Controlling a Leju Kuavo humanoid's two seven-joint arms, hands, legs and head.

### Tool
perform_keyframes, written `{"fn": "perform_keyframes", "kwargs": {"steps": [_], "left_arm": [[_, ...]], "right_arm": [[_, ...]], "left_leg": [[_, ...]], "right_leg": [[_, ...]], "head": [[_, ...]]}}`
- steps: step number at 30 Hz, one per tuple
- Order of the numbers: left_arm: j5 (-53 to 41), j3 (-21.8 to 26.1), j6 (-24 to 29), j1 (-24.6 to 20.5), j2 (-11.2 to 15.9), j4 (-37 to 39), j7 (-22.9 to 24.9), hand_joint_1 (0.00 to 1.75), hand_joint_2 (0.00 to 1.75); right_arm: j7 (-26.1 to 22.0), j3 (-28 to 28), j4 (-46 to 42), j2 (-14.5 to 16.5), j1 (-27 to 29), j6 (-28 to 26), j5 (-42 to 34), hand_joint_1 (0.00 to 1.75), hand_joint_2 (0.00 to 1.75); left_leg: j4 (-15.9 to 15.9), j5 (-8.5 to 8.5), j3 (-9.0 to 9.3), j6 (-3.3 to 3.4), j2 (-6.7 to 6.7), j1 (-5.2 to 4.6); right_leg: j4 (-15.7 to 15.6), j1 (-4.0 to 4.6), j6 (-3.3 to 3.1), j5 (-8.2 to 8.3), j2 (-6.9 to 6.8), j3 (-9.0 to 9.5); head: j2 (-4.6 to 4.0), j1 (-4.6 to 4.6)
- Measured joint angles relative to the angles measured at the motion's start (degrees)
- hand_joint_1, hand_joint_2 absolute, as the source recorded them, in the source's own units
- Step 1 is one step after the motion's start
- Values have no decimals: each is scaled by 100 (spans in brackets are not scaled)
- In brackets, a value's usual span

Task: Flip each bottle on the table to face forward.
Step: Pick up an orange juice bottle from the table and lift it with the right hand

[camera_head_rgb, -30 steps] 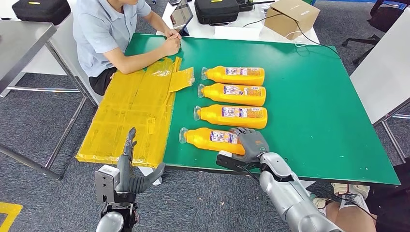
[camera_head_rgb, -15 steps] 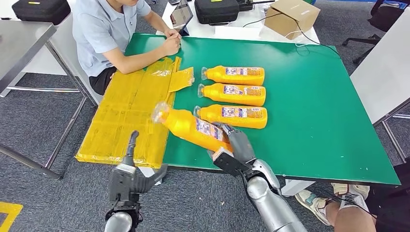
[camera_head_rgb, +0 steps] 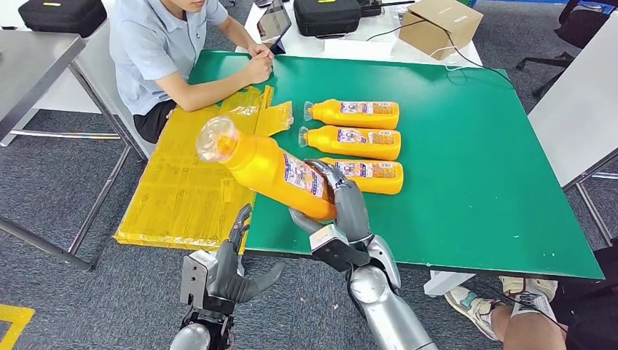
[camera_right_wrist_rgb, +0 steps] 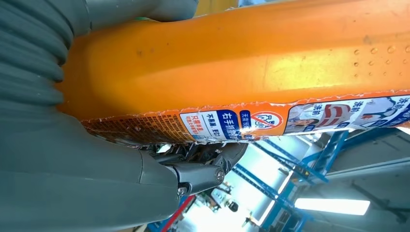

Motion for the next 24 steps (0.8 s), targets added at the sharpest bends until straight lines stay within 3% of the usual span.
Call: {"fn": "perform_keyframes", "kwargs": {"steps": [12, 24], "left_arm": [[863, -73, -807, 12, 19, -138, -298, 0, 175], [1840, 155, -949, -40, -20, -370, -249, 0, 175]], "right_arm": [[45, 598, 518, 123, -87, 299, 290, 175, 175], [-28, 1124, 704, 156, 132, 455, 361, 175, 175]], "left_leg": [[0, 0, -2, 0, -2, 0], [0, 0, -2, 0, -1, 1]], "right_leg": [[0, -2, 0, -1, -1, -1], [-1, 0, -1, -1, 0, -3]], "head": [[0, 2], [0, 1]]}}
